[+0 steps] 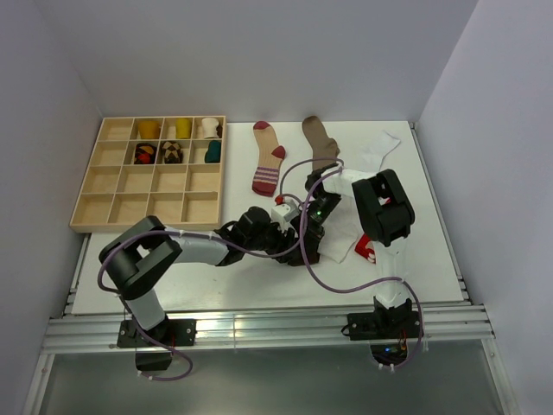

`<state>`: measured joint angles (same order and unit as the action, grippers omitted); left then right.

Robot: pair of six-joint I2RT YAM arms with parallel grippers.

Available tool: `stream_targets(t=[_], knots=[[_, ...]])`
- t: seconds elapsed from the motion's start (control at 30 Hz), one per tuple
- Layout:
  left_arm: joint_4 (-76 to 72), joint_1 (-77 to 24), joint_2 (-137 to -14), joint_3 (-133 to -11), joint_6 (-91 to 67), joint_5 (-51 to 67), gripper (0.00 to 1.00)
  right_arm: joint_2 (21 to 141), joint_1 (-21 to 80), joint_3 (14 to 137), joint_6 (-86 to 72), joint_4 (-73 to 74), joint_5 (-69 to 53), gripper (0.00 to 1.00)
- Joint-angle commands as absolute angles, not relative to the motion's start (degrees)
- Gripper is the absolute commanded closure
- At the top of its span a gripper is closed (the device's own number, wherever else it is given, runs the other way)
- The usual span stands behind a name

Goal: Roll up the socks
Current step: Roll the sock at the center of the board.

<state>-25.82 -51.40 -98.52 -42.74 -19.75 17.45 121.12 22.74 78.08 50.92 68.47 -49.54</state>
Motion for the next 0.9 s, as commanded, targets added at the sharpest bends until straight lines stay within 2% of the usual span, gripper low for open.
stream_targets(t=[0.0, 0.2, 0.27, 0.3, 0.37, 0.4, 0.53, 0.87], knots=[[-27.3, -51.7, -100.0, -44.3, -20.3, 22.0, 0.46, 123.0, 22.0, 78.5, 51.9, 65.3, -43.9, 0.71], [-27.5, -51.8, -101.0, -43.6, -22.0, 23.2, 0.51, 122.9, 21.8, 78.7, 50.7, 64.0, -43.7, 0.69], [-26.7, -51.7, -101.5, -43.9, -23.2, 22.5, 0.6, 122.6, 21.8, 78.5, 49.3, 63.1, -42.8, 0.64], [-26.0, -51.7, -101.7, -44.3, -23.7, 22.1, 0.7, 122.2, 21.8, 77.9, 49.0, 61.6, -42.5, 0.6], [-22.1, -51.9, -102.7, -45.7, -25.0, 21.1, 0.8, 120.1, 21.7, 76.7, 48.6, 60.0, -41.9, 0.56], [-20.1, -51.9, -102.9, -46.8, -25.6, 19.8, 0.89, 119.2, 21.7, 75.6, 47.9, 58.4, -41.9, 0.52], [-12.8, -54.0, -103.7, -49.8, -26.2, 15.8, 1.0, 114.4, 21.0, 73.7, 47.1, 55.4, -41.9, 0.46], [2.8, -55.1, -105.0, -58.3, -27.9, 11.2, 1.0, 99.6, 16.7, 66.5, 44.2, 45.5, -41.7, 0.37]])
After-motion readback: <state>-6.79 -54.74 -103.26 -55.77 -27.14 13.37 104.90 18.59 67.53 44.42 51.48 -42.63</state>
